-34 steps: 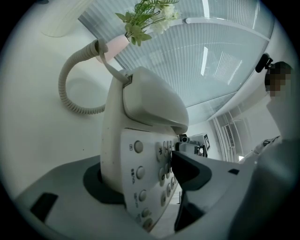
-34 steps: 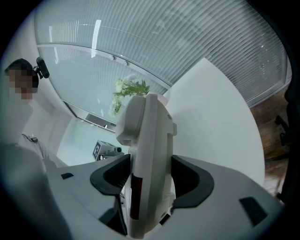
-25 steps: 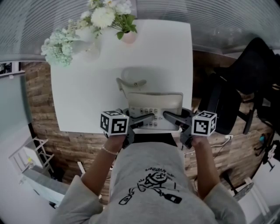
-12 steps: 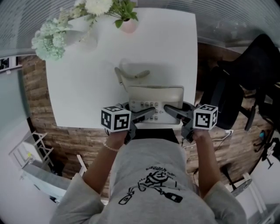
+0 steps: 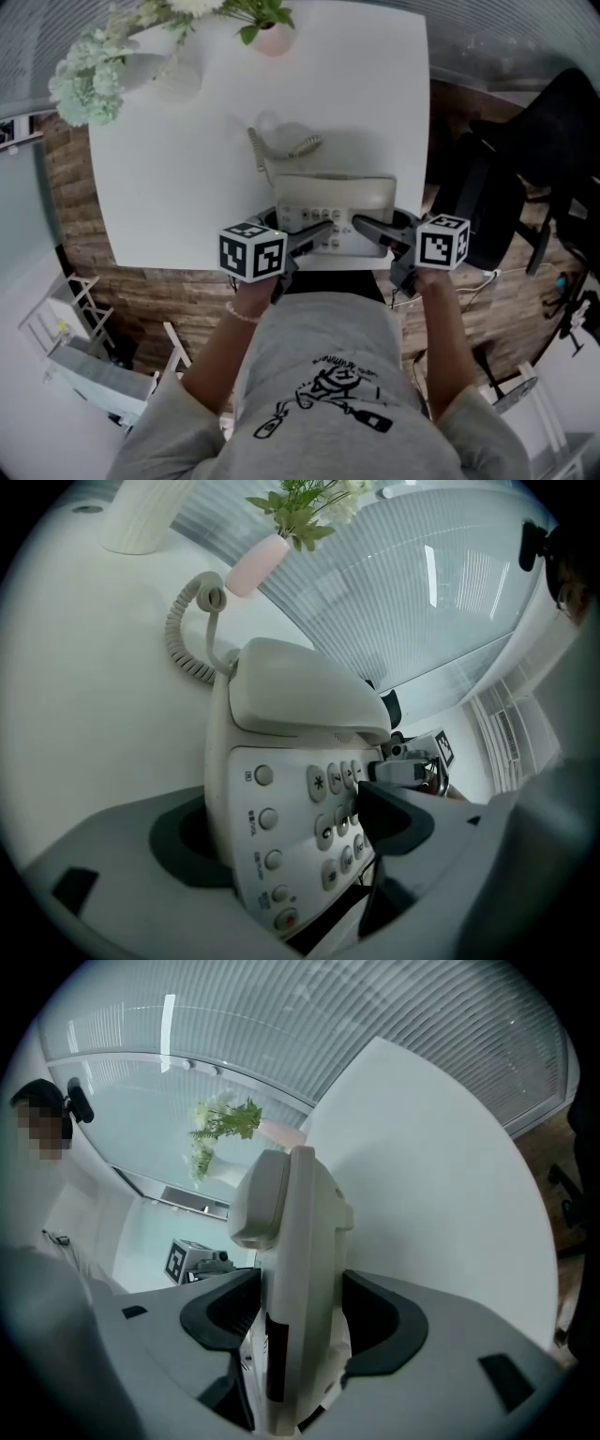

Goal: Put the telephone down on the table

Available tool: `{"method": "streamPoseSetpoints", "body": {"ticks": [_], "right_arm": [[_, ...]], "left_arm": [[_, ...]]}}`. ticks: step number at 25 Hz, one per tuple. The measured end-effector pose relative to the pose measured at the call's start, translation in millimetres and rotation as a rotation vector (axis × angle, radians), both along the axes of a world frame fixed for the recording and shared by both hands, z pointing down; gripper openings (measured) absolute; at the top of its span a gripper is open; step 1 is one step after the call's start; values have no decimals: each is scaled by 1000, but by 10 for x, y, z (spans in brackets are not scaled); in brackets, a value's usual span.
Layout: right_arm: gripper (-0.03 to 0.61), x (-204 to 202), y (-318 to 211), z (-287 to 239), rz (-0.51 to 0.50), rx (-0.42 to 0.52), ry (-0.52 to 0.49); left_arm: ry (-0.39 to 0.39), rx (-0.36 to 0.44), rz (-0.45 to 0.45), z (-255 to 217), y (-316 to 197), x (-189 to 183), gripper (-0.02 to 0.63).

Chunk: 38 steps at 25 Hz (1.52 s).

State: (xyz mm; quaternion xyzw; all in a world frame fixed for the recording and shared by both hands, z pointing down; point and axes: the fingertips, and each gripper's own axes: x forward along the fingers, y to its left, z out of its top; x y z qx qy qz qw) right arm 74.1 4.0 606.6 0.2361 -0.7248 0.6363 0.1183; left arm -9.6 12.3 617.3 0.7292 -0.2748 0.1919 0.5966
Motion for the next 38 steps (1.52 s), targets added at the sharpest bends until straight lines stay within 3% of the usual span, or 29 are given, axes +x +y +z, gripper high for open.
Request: {"method": "streamPoseSetpoints", "body": {"ticks": [21, 38], "right_arm": [[287, 34, 32, 96, -18, -16, 20], [287, 57, 78, 154, -7, -26, 50]], "left_arm": [[-158, -3, -15, 87, 41, -50, 435], [-222, 1, -6, 138, 64, -77, 449]]}}
